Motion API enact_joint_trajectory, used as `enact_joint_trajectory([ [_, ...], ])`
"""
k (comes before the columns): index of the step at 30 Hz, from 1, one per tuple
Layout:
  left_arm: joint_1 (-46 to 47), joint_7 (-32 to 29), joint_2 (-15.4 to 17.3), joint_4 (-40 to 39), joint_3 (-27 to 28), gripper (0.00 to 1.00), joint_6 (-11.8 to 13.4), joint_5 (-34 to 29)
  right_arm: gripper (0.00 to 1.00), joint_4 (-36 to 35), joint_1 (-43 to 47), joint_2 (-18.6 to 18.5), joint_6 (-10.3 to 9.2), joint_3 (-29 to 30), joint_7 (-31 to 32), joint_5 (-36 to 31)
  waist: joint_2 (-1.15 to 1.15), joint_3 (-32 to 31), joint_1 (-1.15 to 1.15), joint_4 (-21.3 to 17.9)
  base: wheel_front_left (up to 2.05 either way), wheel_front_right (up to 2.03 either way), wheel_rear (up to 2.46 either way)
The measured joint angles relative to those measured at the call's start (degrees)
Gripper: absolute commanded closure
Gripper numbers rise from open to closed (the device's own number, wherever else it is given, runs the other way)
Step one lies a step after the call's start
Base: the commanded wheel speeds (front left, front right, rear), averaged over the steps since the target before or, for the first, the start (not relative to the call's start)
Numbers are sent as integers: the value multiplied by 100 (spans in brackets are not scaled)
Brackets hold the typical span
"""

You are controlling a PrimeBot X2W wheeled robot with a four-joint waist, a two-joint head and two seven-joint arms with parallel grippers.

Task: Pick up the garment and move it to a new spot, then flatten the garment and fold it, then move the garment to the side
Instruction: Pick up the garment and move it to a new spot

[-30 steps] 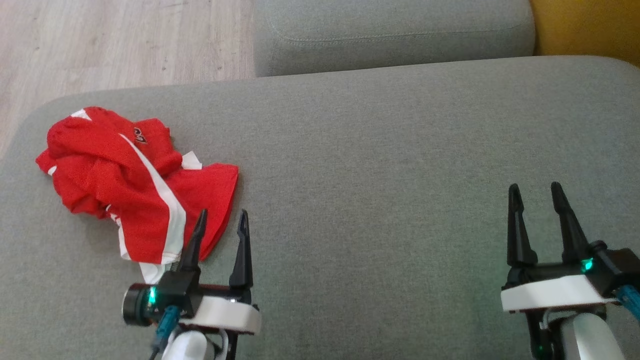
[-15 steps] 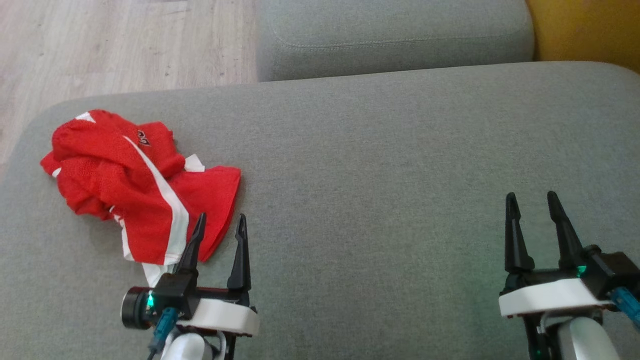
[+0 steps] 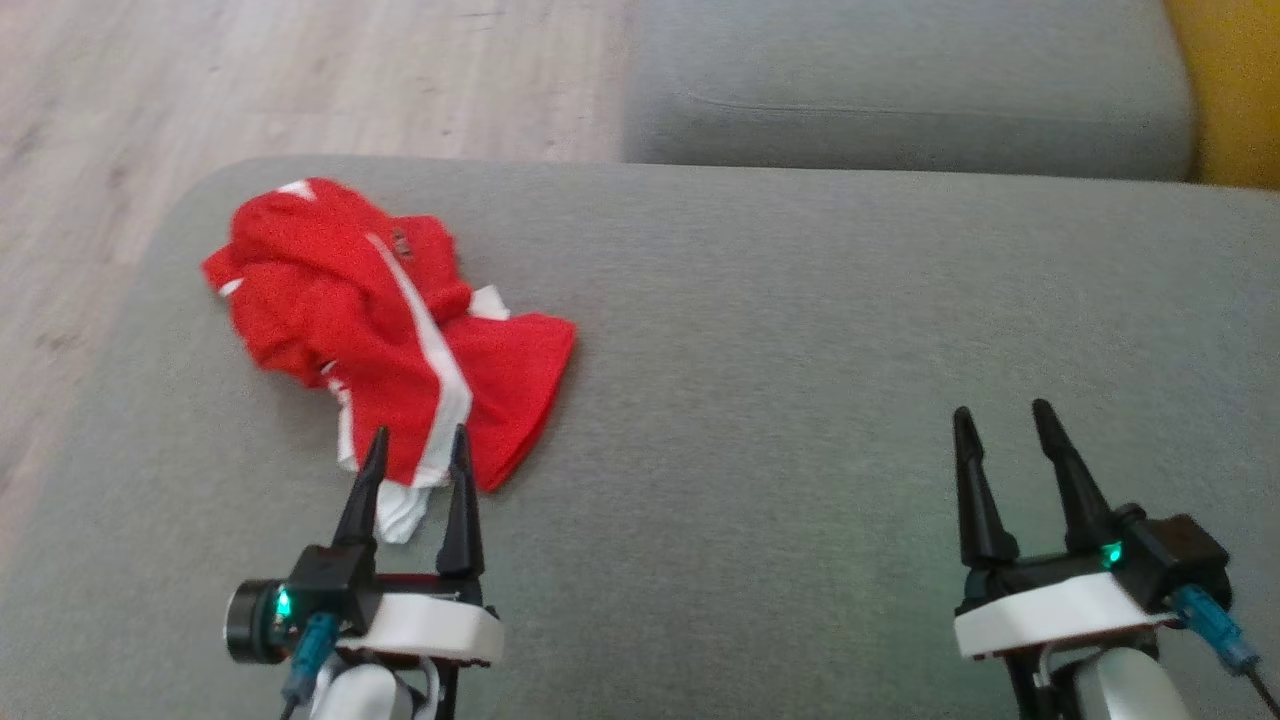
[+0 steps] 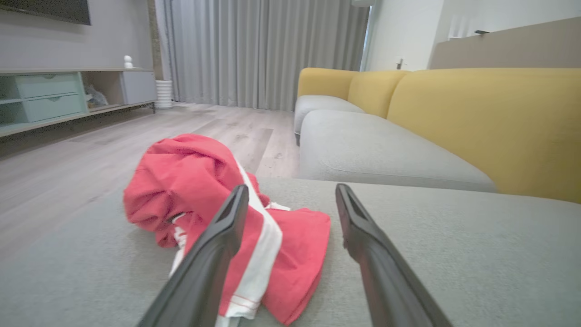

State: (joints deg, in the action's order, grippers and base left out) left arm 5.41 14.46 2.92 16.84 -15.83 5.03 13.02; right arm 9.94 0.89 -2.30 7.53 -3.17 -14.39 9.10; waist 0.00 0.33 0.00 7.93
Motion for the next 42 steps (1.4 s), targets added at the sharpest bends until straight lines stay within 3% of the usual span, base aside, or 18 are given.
enact_joint_trajectory([
  [15, -101, 0, 0, 45, 342, 0, -32, -98, 0, -4, 1, -2, 0, -488, 0, 119, 0, -32, 0, 1055, 0, 0, 0],
  [24, -108, 1, 0, -40, 516, 0, -69, -191, 0, -22, 3, -2, 0, -621, 0, 156, 0, 42, 0, 1165, 0, 0, 0],
  [30, 216, -15, 148, 328, 479, 0, -415, -230, 0, -42, -20, -3, 0, -632, 0, 107, 0, 261, 0, 1073, 0, 0, 0],
  [34, 1290, -860, 570, 937, 313, 0, -736, -452, 0, -62, -79, -5, -1, -592, 0, 31, 0, 529, 1, 959, 0, 0, 0],
  [38, 2936, -1846, 733, 1418, 138, 0, -1095, -396, 0, -68, -440, -13, 0, -528, 0, -63, 0, 934, 1, 769, 0, 0, 0],
  [42, 3669, -2351, 792, 1969, 144, 0, -1167, -188, 0, -86, -693, -25, 0, -521, 0, -59, 0, 1219, 2, 545, 0, 0, 0],
])
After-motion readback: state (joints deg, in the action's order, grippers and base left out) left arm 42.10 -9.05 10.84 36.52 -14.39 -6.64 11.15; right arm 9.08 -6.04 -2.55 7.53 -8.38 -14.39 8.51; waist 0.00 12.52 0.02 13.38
